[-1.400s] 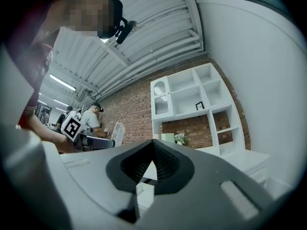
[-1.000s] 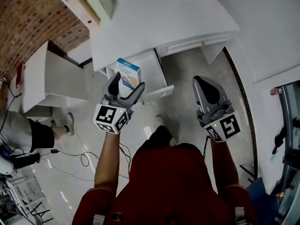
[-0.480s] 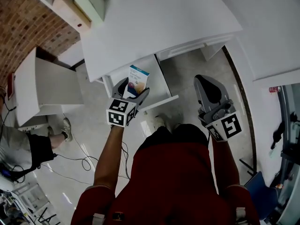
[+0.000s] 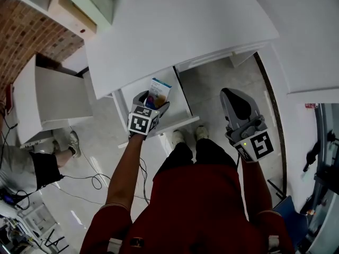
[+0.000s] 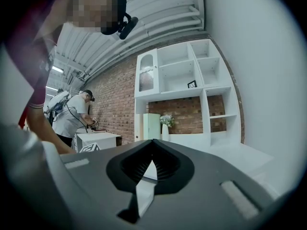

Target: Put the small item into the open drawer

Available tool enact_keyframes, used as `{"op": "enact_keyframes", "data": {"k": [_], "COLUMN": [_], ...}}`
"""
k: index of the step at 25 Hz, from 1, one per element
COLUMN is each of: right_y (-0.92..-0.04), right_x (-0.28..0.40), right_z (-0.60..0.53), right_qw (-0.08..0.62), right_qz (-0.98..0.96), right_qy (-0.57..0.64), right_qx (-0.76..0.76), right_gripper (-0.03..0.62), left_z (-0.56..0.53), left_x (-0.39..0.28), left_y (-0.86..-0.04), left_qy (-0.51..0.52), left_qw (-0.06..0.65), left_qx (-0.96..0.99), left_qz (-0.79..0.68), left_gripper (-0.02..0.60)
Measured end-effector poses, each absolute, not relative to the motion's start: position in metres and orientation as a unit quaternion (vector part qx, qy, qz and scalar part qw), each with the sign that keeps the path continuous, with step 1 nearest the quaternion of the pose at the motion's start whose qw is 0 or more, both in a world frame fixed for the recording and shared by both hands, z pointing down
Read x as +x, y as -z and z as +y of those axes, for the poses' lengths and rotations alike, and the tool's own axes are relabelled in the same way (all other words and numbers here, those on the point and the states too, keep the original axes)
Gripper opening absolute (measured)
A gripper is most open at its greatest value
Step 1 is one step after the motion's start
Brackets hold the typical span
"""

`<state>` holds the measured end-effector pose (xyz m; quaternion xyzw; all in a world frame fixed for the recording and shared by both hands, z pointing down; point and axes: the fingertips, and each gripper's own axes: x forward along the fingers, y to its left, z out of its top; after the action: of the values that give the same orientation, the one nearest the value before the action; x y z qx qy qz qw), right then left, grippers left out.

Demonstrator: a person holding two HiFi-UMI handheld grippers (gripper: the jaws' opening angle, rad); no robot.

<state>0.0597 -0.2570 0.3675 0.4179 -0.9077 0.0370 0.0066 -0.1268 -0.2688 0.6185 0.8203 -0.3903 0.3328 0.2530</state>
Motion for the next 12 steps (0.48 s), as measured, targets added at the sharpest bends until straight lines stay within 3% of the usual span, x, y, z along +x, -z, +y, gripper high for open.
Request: {"op": "enact_keyframes", "data": {"k": [12], "right_y": [-0.403], "right_x": [0.102], "right_z": [-0.285], "right_qw": [0.029], "right_qz": [-0.896], "right_qy": [-0.071], "right_qx": [0.437], "right_gripper": [0.012], "left_z": [-0.293], "left_x": [-0.121], "left_y": [-0.731], "left_qy": [-0.425], "left_qw": [0.327], "left_qx": [0.754], "left_qz": [-0.379], "left_gripper": [0.405]}}
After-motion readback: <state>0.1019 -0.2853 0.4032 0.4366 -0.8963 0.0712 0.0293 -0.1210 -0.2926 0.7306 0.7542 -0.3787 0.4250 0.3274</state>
